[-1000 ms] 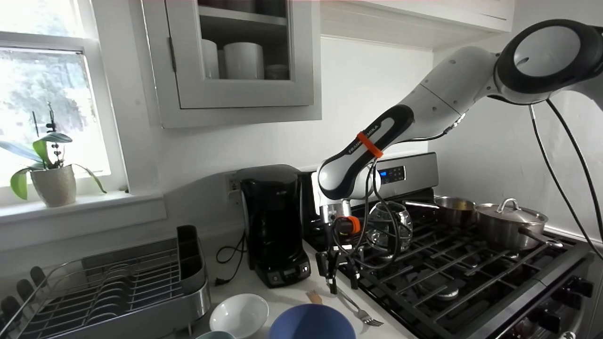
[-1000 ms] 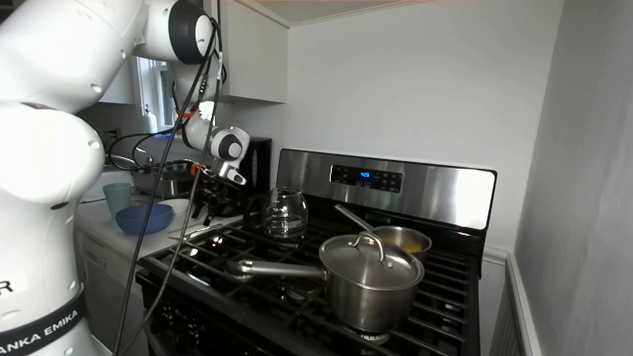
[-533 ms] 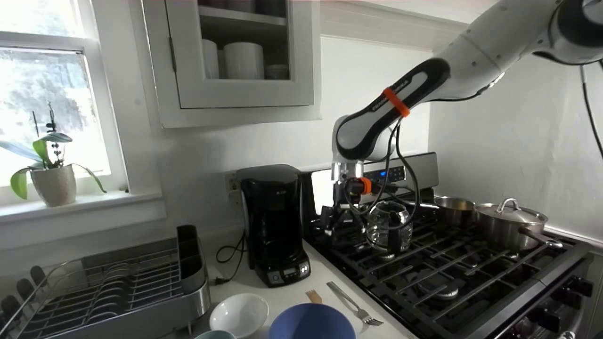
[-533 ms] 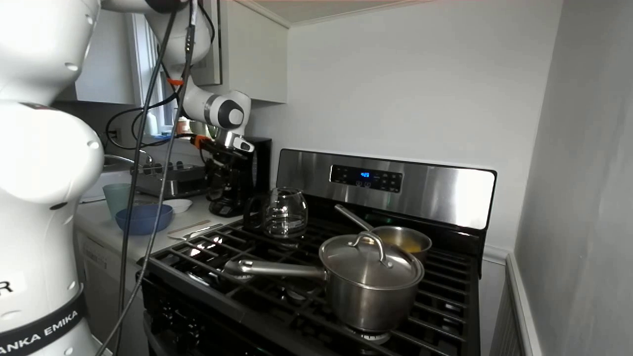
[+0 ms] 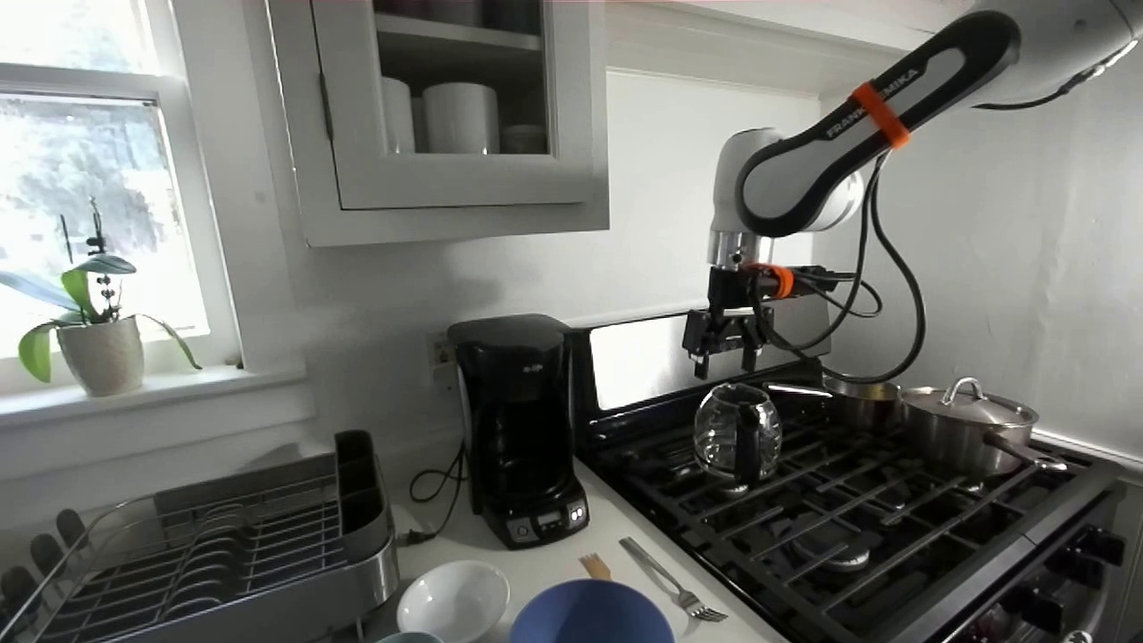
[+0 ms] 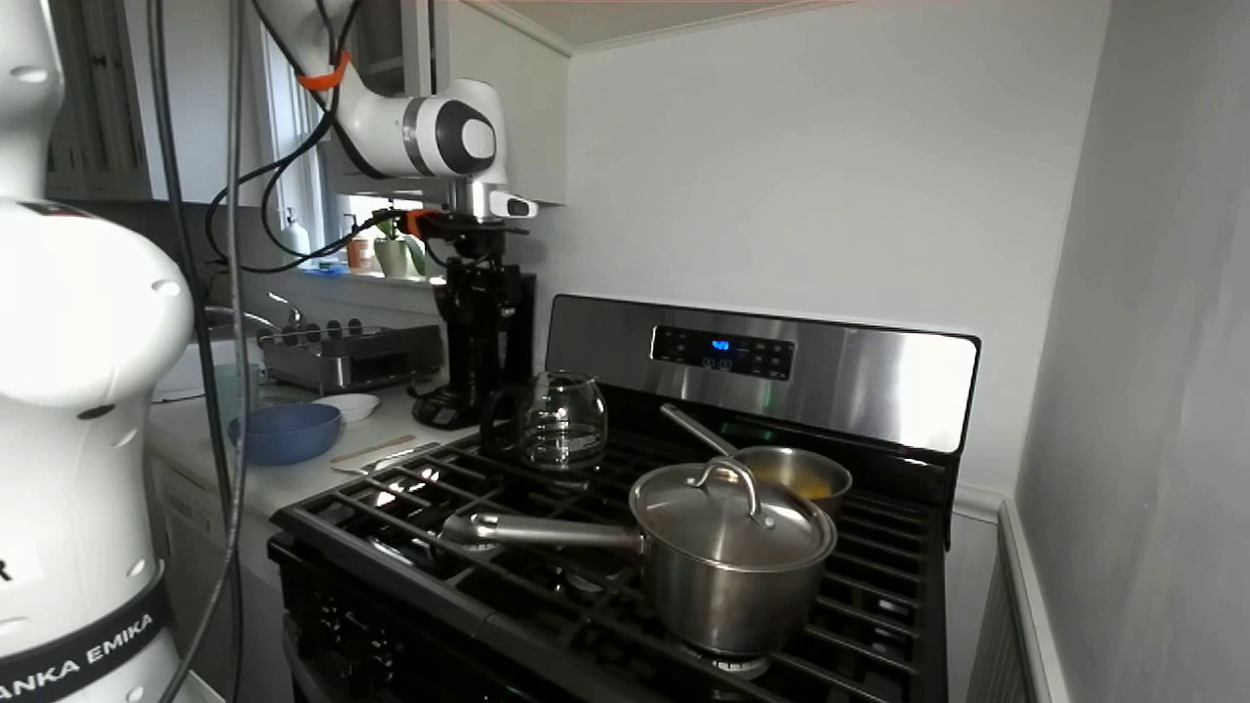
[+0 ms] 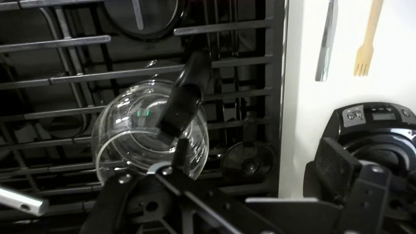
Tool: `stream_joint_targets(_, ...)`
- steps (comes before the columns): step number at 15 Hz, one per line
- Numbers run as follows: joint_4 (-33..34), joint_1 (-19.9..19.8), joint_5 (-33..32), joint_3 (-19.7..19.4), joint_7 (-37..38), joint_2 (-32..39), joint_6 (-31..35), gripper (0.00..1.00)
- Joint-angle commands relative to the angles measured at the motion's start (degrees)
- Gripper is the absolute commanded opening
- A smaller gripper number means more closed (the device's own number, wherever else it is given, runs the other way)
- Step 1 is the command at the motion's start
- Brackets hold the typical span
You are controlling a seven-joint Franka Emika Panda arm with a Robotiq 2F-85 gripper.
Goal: Pick up the fork on the counter and use it to stir the contents of the pot on the top right stove plate
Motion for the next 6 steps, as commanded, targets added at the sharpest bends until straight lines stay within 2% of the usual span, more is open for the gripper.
stream_joint_targets(1,-6.98,-2.08,-0.17,0.92,-0.45,-11.87,2.6,1.0)
stream_joint_targets(3,-7.4,-2.09,2.59,0.82,-3.39,-15.37,0.18,1.0)
stream_joint_targets(4,-4.16,-2.81,1.01,1.54,-1.24,-10.59,0.39,1.0)
stream_joint_targets(6,-5.46,-2.89,1.45,1.66,-2.18,-13.81,-0.19,1.0)
